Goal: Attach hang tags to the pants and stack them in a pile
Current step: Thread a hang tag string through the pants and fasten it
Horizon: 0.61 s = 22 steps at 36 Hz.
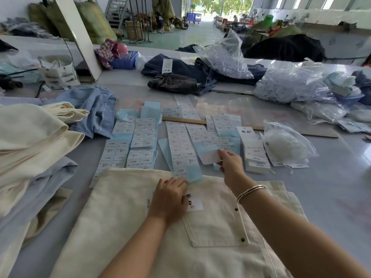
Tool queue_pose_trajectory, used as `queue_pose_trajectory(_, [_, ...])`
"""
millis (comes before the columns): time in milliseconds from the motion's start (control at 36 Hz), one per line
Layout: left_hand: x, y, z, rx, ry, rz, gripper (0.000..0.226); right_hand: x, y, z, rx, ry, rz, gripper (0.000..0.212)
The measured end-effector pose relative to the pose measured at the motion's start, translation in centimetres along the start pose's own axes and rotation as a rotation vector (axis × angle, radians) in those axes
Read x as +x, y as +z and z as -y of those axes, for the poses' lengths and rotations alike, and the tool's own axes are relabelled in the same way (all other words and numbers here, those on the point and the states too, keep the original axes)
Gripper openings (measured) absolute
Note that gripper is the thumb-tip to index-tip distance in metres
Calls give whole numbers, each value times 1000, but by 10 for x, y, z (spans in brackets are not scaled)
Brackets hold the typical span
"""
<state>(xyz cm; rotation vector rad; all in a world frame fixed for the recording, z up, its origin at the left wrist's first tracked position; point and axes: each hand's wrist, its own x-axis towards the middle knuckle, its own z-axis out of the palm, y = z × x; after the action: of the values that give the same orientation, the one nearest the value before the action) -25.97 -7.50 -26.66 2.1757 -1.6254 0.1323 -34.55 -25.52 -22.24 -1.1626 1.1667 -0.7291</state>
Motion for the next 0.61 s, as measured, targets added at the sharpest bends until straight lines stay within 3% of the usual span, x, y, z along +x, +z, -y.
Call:
queue_pose_trajectory(83, [0, 0, 2, -160, -37, -47, 21, -7, -20, 12, 103, -37, -59, 11])
queue_pose_trajectory(139, [0, -2, 6, -300, -150, -85, 10, -17, -33, 17, 143, -68, -71, 10])
queue_pose_trajectory(250, [8, -19, 9, -522, -448, -156, 31, -42, -57, 19, 191, -84, -42, 15])
queue_pose_trajectory(389, [22, -39, -18, -748, -591, -134, 3, -79, -75, 25, 420, -89, 8, 17])
queue_pose_trajectory(472, [28, -41, -41, -827, -728, -157, 8, -98, -79, 24, 491, -163, 25, 17])
queue_pose_trajectory(611, [26, -33, -78, -1285, -948, -42, 10, -117, -78, 13, 455, -361, 44, 18])
